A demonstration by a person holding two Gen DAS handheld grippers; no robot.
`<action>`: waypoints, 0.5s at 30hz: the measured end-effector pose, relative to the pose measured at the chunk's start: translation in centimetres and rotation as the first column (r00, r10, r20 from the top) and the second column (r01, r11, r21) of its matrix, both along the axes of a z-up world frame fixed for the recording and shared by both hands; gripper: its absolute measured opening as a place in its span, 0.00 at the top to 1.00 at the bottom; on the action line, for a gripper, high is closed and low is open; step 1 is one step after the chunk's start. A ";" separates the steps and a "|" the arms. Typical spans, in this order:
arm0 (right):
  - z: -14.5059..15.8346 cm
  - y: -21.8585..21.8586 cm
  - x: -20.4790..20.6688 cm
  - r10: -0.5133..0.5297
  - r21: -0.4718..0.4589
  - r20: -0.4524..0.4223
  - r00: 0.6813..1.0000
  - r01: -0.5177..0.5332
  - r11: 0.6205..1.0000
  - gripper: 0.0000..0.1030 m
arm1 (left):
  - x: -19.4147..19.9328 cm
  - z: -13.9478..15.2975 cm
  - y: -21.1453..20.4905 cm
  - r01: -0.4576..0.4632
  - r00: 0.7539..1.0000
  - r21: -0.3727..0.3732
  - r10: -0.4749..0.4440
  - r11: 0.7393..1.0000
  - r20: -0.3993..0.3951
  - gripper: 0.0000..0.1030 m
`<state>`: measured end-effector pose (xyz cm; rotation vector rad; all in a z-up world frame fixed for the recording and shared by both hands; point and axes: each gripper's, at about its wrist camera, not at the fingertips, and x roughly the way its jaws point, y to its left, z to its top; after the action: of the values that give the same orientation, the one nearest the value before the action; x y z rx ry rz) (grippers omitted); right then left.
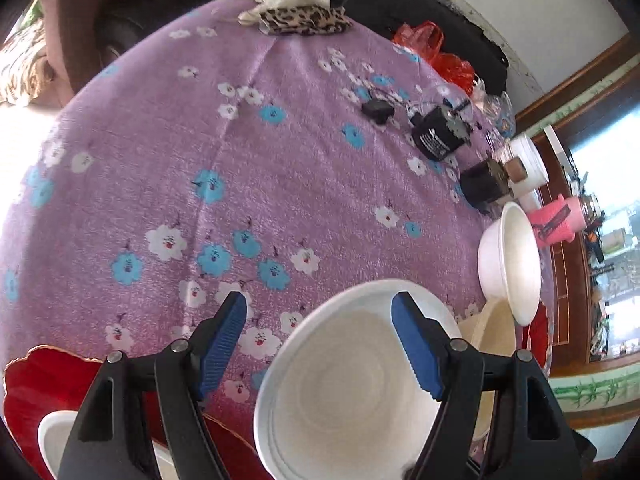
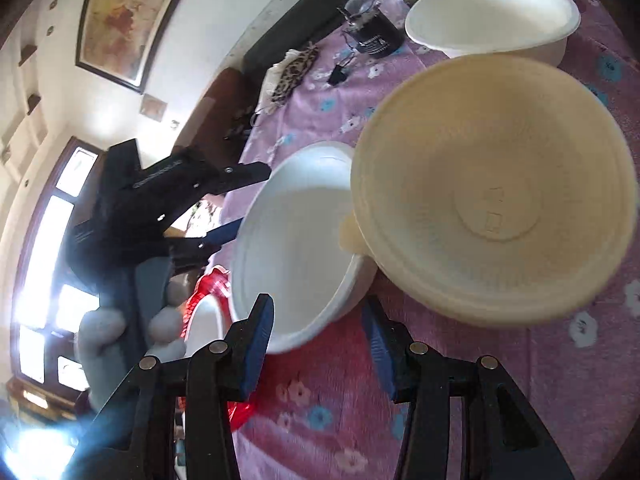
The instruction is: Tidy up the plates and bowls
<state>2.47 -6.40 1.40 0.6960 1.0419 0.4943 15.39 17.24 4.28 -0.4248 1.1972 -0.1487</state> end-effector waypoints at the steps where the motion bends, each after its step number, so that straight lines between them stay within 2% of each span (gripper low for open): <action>1: -0.3 0.4 0.3 -0.016 -0.020 -0.002 1.000 0.016 1.000 0.51 | 0.0 -0.1 -0.1 0.017 1.000 -0.009 -0.017 1.000 -0.006 0.28; 5: -0.5 1.4 1.2 -0.034 -0.060 -0.006 0.999 0.034 0.998 0.51 | -0.3 -0.1 -0.8 0.074 0.997 0.010 -0.074 0.997 -0.002 0.29; 6: -0.4 1.7 1.5 -0.036 -0.064 -0.004 0.999 0.035 0.997 0.58 | -0.4 0.0 -1.0 0.092 0.996 0.021 -0.092 0.996 0.004 0.36; 7: -0.4 1.9 1.6 -0.033 -0.061 -0.001 0.999 0.033 0.998 0.60 | -0.6 0.3 -1.2 0.102 0.995 0.054 -0.103 0.993 0.019 0.48; 8: -0.4 2.0 1.8 -0.034 -0.072 -0.007 0.999 0.033 0.997 0.63 | -0.9 0.8 -1.3 0.097 0.994 0.091 -0.102 0.991 0.045 0.55; 9: -0.8 2.3 1.6 -0.037 -0.071 -0.009 0.999 0.036 0.997 0.65 | -1.2 1.2 -1.2 0.092 0.993 0.106 -0.099 0.990 0.064 0.63; 10: -1.0 2.3 1.7 -0.042 -0.069 -0.011 0.999 0.041 0.997 0.66 | -1.4 1.6 -1.0 0.088 0.992 0.098 -0.096 0.991 0.077 0.67; 13: -0.9 2.4 1.5 -0.037 -0.049 -0.009 0.999 0.037 0.998 0.68 | -2.2 3.2 0.1 0.059 0.990 0.051 -0.065 0.997 0.123 0.68; 15: -0.4 2.8 1.3 -0.029 -0.044 0.007 1.000 0.029 0.999 0.68 | -2.8 4.0 0.4 0.053 0.987 0.056 -0.061 0.997 0.148 0.68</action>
<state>3.74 -3.58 0.99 0.6691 1.0330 0.4471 12.60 17.61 8.32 -0.3278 1.0636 -0.1947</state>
